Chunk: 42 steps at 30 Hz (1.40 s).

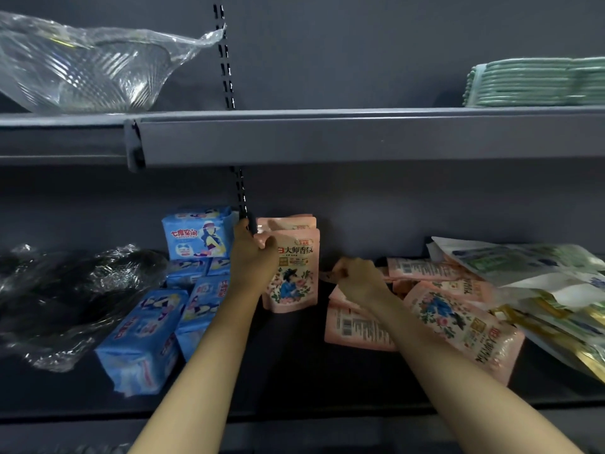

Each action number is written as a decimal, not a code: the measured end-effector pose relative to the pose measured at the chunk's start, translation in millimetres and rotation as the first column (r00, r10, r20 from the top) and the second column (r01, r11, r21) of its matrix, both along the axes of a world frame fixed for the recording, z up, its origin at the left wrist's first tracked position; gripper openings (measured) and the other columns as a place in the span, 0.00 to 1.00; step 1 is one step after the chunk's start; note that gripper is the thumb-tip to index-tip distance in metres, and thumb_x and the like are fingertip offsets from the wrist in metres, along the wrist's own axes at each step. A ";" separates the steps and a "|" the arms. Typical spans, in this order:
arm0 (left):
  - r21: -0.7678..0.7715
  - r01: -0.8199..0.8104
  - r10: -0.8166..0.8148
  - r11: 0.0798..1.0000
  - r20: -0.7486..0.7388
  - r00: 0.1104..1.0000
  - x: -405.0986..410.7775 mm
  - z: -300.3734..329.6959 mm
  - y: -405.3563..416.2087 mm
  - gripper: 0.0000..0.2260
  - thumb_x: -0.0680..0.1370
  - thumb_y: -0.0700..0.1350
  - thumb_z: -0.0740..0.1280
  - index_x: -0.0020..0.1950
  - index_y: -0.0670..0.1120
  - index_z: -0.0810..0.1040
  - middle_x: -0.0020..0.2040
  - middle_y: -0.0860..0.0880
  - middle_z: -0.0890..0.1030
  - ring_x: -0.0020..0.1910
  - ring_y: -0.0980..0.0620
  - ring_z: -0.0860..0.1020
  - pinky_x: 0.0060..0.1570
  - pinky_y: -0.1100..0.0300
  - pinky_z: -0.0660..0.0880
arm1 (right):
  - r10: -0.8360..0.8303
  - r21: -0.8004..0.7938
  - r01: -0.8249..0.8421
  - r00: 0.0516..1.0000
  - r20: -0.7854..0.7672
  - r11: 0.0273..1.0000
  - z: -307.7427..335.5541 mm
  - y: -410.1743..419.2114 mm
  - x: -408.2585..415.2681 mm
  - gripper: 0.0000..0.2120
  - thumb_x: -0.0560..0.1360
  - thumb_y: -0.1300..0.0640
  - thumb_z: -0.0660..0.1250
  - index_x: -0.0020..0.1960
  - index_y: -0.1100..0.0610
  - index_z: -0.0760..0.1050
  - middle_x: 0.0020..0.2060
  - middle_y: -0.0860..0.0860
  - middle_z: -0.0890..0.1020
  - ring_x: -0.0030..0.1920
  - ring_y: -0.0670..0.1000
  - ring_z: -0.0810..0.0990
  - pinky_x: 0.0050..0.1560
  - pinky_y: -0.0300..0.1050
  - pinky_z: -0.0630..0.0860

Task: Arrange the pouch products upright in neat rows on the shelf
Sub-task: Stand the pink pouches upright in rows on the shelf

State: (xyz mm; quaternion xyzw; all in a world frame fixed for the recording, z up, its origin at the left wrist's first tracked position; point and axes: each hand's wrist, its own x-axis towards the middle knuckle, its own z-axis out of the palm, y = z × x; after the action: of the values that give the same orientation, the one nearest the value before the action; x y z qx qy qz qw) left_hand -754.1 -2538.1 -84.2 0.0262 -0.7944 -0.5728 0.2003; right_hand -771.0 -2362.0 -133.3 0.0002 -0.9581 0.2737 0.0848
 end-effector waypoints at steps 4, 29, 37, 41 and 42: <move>-0.084 -0.001 -0.004 0.996 -0.064 0.998 4.7 5.1 2.1 0.23 0.78 0.42 0.61 0.72 0.46 0.60 0.67 0.47 0.72 0.65 0.48 0.72 0.58 0.59 0.67 | -0.021 0.252 0.019 1.000 0.005 0.967 -4.5 21.5 -5.9 0.14 0.75 0.65 0.59 0.57 0.60 0.77 0.56 0.57 0.81 0.56 0.58 0.79 0.57 0.49 0.75; -0.363 0.030 -0.040 0.931 -0.022 0.999 7.0 0.6 2.5 0.21 0.77 0.44 0.62 0.70 0.45 0.65 0.68 0.44 0.69 0.63 0.46 0.71 0.55 0.60 0.67 | -0.231 -0.945 -0.023 0.967 -0.103 0.326 6.1 65.2 -18.6 0.11 0.81 0.58 0.57 0.55 0.62 0.74 0.47 0.58 0.82 0.46 0.56 0.82 0.49 0.54 0.80; -0.326 -0.229 0.091 0.917 -0.387 0.917 16.3 -2.4 20.6 0.11 0.75 0.38 0.64 0.57 0.40 0.76 0.57 0.42 0.75 0.57 0.44 0.74 0.54 0.62 0.68 | -0.137 -0.963 -0.049 0.987 -0.088 0.264 1.1 58.0 13.9 0.09 0.80 0.55 0.59 0.53 0.57 0.76 0.42 0.53 0.86 0.39 0.51 0.85 0.37 0.47 0.82; -0.327 0.032 -0.141 0.944 -0.315 0.938 22.5 2.6 40.9 0.16 0.75 0.44 0.67 0.61 0.43 0.73 0.52 0.51 0.79 0.50 0.54 0.78 0.46 0.73 0.68 | -0.071 -0.967 -0.075 0.993 -0.095 0.244 3.9 45.3 23.3 0.09 0.80 0.55 0.59 0.50 0.56 0.77 0.42 0.52 0.86 0.40 0.51 0.86 0.42 0.51 0.81; -0.321 0.134 -0.212 0.938 -0.222 0.952 23.2 4.5 46.4 0.20 0.74 0.48 0.69 0.64 0.45 0.71 0.50 0.55 0.78 0.48 0.58 0.77 0.44 0.75 0.68 | -0.052 -0.965 -0.096 0.992 -0.112 0.245 5.7 41.4 25.1 0.09 0.80 0.56 0.58 0.51 0.56 0.77 0.43 0.53 0.86 0.41 0.51 0.86 0.41 0.50 0.81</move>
State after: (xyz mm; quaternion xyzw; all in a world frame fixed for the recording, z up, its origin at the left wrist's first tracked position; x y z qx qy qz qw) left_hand -730.8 -2491.7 -79.7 -0.1485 -0.8395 -0.4589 0.2501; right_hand -745.8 -2320.5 -127.6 -0.0220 -0.5807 0.8048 0.1206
